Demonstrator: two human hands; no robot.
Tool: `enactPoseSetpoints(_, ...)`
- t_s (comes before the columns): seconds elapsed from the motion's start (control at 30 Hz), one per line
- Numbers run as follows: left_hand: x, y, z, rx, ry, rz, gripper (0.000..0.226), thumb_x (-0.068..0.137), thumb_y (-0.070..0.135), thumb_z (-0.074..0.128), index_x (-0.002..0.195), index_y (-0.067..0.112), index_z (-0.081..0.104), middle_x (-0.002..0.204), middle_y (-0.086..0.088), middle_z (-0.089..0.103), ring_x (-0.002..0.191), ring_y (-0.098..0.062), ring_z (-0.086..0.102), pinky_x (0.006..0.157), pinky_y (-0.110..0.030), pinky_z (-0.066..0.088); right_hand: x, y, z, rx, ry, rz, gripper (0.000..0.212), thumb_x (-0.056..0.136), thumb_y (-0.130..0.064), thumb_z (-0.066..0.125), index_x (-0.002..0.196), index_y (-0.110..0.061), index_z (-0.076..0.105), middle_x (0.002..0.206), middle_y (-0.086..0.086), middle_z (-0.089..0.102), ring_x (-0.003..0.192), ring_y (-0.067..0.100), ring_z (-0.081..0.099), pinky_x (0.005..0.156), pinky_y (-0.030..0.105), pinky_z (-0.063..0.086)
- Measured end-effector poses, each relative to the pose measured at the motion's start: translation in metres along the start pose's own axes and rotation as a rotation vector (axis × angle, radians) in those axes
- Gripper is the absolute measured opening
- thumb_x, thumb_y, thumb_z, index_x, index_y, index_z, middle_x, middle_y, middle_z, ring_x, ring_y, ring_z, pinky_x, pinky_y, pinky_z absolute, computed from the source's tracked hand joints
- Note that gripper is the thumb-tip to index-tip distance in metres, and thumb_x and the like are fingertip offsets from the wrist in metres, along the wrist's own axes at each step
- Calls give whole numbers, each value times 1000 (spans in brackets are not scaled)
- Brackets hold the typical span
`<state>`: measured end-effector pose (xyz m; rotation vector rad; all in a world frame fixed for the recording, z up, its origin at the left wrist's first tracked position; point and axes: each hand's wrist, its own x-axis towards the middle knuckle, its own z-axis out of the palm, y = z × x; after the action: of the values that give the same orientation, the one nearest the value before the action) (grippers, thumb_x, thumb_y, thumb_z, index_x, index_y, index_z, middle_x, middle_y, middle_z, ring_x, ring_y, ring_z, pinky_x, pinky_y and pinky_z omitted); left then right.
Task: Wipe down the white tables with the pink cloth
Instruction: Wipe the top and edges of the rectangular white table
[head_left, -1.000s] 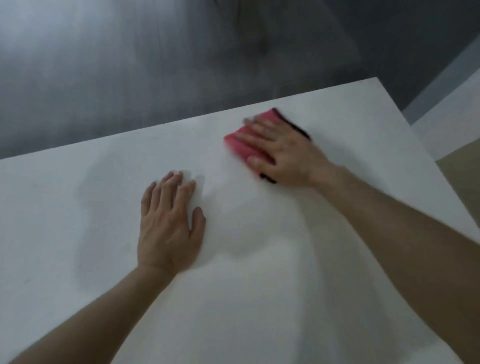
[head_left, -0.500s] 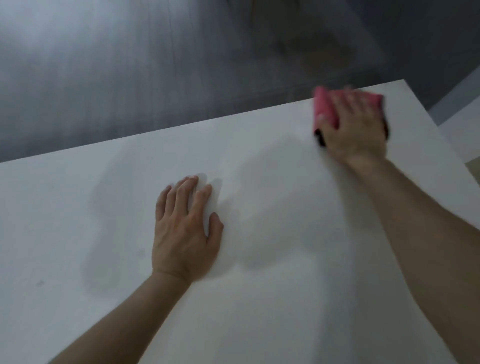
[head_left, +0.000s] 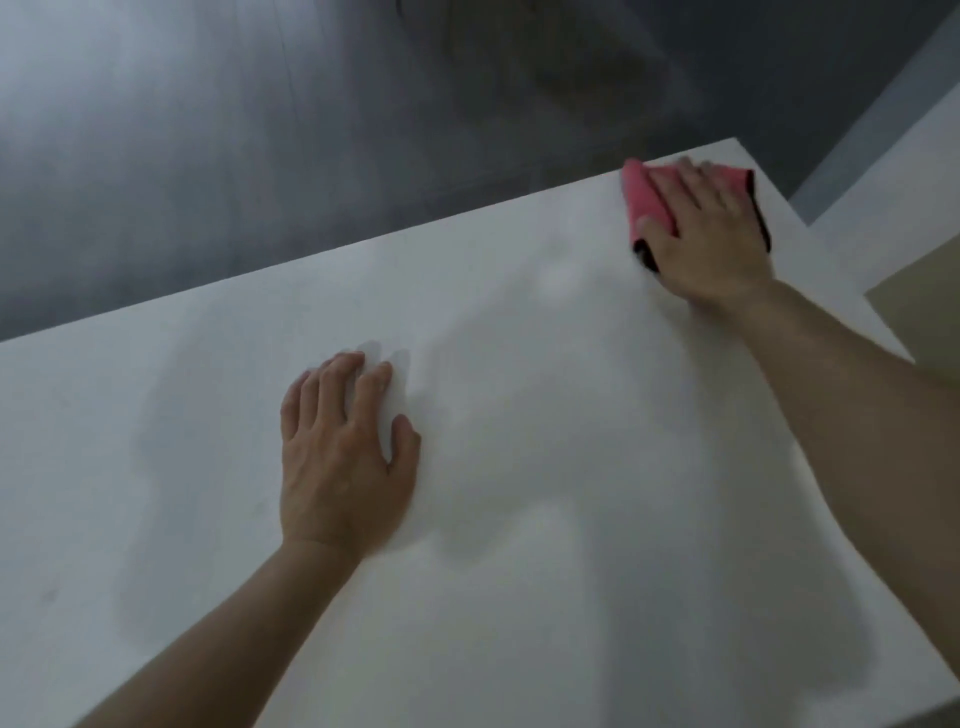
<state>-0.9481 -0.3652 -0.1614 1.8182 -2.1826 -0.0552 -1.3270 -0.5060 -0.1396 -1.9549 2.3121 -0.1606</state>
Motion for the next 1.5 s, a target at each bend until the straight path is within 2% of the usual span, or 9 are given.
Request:
enactPoseSetpoints(0.1, 1, 0, -1, -5, -13, -5, 54, 100, 39, 48, 145, 10, 59, 152, -15, 52, 144, -41, 46, 128, -57, 30, -26, -47, 16, -30, 44, 89, 68, 112, -50, 24, 174, -25, 15, 182, 9, 10, 168, 30, 7, 135, 57, 2)
enactPoseSetpoints(0.23, 2, 0, -3, -6, -16, -1, 54, 99, 40, 49, 144, 10, 58, 151, -14, 51, 144, -40, 45, 127, -57, 30, -100, -128, 32, 33, -38, -316, 66, 112, -54, 24, 173, -32, 19, 182, 2, 12, 169, 22, 6, 135, 52, -3)
enactPoseSetpoints(0.57, 1, 5, -5, -39, -3, -14, 53, 96, 40, 49, 139, 10, 60, 146, -16, 55, 141, -39, 46, 125, -57, 32, -340, -3, 20, 46, 4, -232, 67, 112, -59, 34, 173, -34, 23, 182, -9, 11, 169, 14, 6, 135, 57, 15)
enactPoseSetpoints(0.67, 2, 2, -3, -22, 21, 71, 48, 96, 34, 51, 138, 12, 62, 145, -15, 58, 139, -39, 50, 121, -55, 36, -308, 17, 17, 15, 2, -175, 71, 108, -63, 33, 172, -35, 23, 182, -8, 11, 169, 15, 6, 135, 55, 12)
enactPoseSetpoints(0.8, -2, 5, 0, 24, 48, 263, 36, 100, 26, 51, 130, 15, 69, 134, -9, 68, 124, -39, 60, 105, -53, 47, -166, -9, 16, 26, -23, -35, 72, 108, -65, 22, 173, -35, 18, 183, -2, 8, 169, 20, 2, 136, 52, -1)
enactPoseSetpoints(0.93, 2, 41, 2, -21, 97, 191, 30, 99, 27, 54, 124, 19, 68, 117, -7, 72, 112, -36, 63, 96, -51, 49, -87, -42, 16, 58, -60, -51, 69, 110, -61, 17, 174, -35, 13, 183, 2, 4, 169, 23, -1, 135, 53, -7)
enactPoseSetpoints(1.1, 45, 140, 25, -166, 31, 153, 32, 104, 23, 59, 134, 15, 68, 129, -10, 68, 124, -36, 57, 106, -53, 47, -186, 25, 13, 71, 22, -113, 66, 112, -58, 26, 172, -33, 24, 182, -1, 14, 169, 21, 7, 135, 54, 4)
enactPoseSetpoints(1.23, 73, 183, 50, -40, -14, 194, 32, 105, 27, 55, 134, 16, 63, 140, -11, 60, 129, -40, 51, 112, -54, 40, -260, 95, 5, 4, 49, -42, 67, 113, -61, 27, 172, -31, 27, 182, -5, 10, 169, 18, 4, 135, 56, 13)
enactPoseSetpoints(1.5, 75, 183, 55, -3, 16, 180, 43, 103, 35, 51, 139, 16, 66, 145, -10, 60, 134, -38, 51, 116, -55, 39, -48, 64, -3, 54, 5, 44, 71, 111, -61, 22, 174, -29, 17, 183, 7, 7, 169, 28, 3, 135, 54, -2)
